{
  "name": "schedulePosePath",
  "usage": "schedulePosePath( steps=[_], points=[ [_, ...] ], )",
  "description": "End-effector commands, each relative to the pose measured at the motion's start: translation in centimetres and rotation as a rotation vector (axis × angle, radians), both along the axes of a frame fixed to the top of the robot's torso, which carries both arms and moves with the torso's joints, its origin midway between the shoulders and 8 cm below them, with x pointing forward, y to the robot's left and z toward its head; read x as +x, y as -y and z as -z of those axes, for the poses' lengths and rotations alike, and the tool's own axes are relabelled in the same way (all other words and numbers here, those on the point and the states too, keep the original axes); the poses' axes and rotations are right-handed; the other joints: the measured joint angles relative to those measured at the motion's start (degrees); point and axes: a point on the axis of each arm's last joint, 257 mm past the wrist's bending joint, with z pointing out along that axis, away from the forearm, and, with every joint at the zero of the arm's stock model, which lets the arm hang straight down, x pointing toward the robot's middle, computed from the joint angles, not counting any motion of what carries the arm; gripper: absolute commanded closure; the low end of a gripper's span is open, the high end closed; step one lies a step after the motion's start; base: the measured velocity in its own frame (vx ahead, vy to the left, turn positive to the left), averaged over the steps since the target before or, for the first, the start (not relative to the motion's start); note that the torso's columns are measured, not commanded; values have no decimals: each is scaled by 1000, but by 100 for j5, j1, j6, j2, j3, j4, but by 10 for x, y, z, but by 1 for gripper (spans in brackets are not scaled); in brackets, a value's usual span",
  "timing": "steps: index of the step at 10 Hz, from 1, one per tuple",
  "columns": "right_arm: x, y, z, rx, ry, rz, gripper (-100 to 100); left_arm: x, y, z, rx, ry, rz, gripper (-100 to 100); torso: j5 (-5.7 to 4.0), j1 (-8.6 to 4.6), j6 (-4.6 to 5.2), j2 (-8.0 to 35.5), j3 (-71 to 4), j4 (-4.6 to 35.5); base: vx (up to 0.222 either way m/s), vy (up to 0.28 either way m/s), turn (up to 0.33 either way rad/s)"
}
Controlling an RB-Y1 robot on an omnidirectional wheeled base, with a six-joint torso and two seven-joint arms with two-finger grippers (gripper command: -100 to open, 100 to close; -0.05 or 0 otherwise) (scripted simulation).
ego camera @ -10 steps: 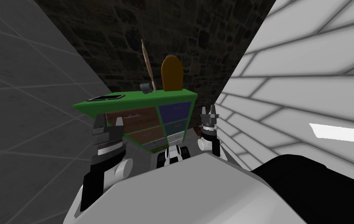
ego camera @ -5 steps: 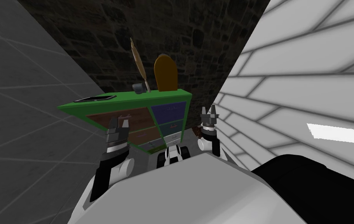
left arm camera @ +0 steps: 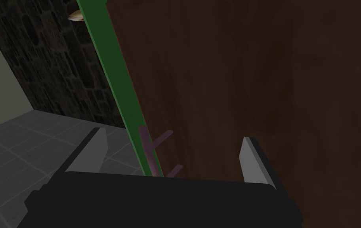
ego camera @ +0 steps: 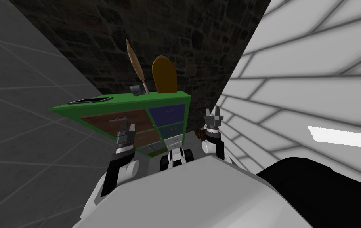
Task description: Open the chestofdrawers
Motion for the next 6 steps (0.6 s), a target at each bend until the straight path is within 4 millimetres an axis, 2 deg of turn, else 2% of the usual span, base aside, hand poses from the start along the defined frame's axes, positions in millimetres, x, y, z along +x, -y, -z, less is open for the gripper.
schedulePosePath(
  steps=[1, 6],
  points=[
    [0, 0, 0, 0, 0, 0, 0, 7, -2, 25, 7, -42, -4, -100, 2, -1, 5, -10, -6, -6, -15, -100, -25],
    [0, 0, 0, 0, 0, 0, 0, 19, -6, 72, 22, -118, -12, -100, 0, -2, -1, -3, -1, 0, -7, -109, -3]
  ],
)
